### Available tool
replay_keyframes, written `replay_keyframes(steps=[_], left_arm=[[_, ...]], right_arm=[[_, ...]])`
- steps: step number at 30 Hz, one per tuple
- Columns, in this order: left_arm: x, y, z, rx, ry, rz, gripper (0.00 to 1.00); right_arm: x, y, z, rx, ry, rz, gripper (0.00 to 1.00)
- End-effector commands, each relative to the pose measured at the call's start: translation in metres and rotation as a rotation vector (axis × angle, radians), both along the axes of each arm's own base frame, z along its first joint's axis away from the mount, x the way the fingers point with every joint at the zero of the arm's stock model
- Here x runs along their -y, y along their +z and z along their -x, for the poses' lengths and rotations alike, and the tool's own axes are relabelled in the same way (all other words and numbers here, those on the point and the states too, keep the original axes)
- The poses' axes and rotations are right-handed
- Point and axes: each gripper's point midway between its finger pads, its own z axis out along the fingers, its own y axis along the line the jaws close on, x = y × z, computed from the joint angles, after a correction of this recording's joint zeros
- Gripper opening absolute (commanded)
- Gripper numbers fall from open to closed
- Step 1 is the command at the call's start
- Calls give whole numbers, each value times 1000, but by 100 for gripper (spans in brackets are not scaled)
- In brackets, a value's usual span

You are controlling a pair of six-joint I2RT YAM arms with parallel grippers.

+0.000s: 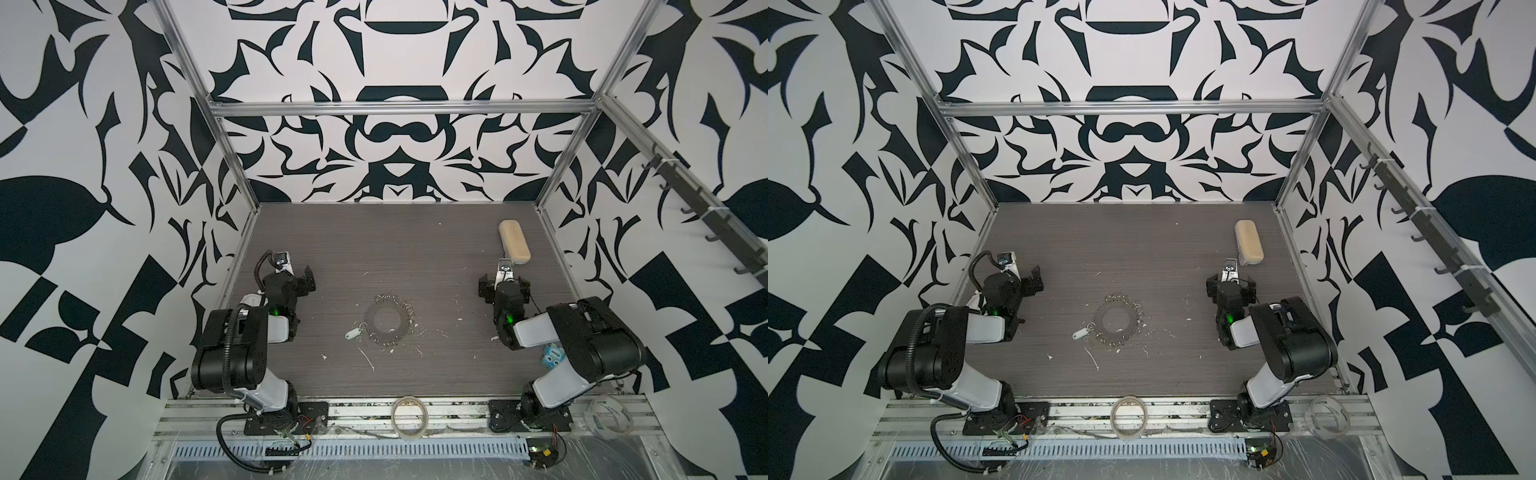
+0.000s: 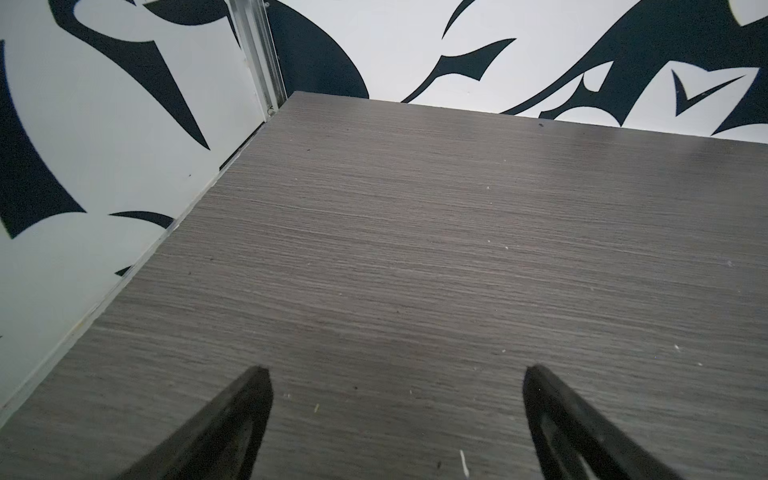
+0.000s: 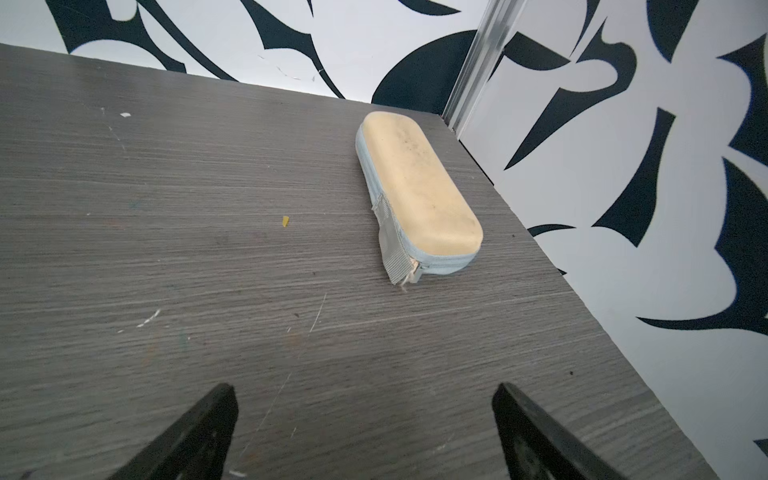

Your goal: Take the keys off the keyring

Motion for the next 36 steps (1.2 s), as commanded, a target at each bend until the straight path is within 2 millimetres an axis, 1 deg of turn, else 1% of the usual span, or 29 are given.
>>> replay_keyframes(steps=[1,24,26,28,29,30,31,32,33,34,35,36], left_arm=[[1,1,-2,2,-4,4,99],[2,1,-2,1,-7,3,100],[-1,3,-1,11,10,-4,99],[-5,13,2,37,50,-19,99],[-5,21,3,42,63,-27,99],[-4,30,4,40,61,-29,99],[-3,35,5,20,60,-30,99],[-4,44,5,-2,75,-22,99],[-6,53,6,-30,99,8,99],[-7,61,9,-53,119,43,99],[-4,69,12,-82,124,89,99],[2,72,14,-118,111,133,100]], right_arm=[[1,19,-7,68,-14,-13,100],[1,19,-8,68,-13,-15,100],[2,20,-6,69,-19,-11,100],[2,28,1,111,-12,-7,96],[1,37,7,149,-8,-21,96],[0,50,14,178,-35,8,97],[-4,59,18,169,-56,44,99],[-11,65,19,111,-52,65,100],[-20,70,18,43,-33,27,99],[-27,66,22,-64,8,26,100],[-29,73,26,-111,-10,-6,100],[-31,81,31,-141,-37,-82,100]])
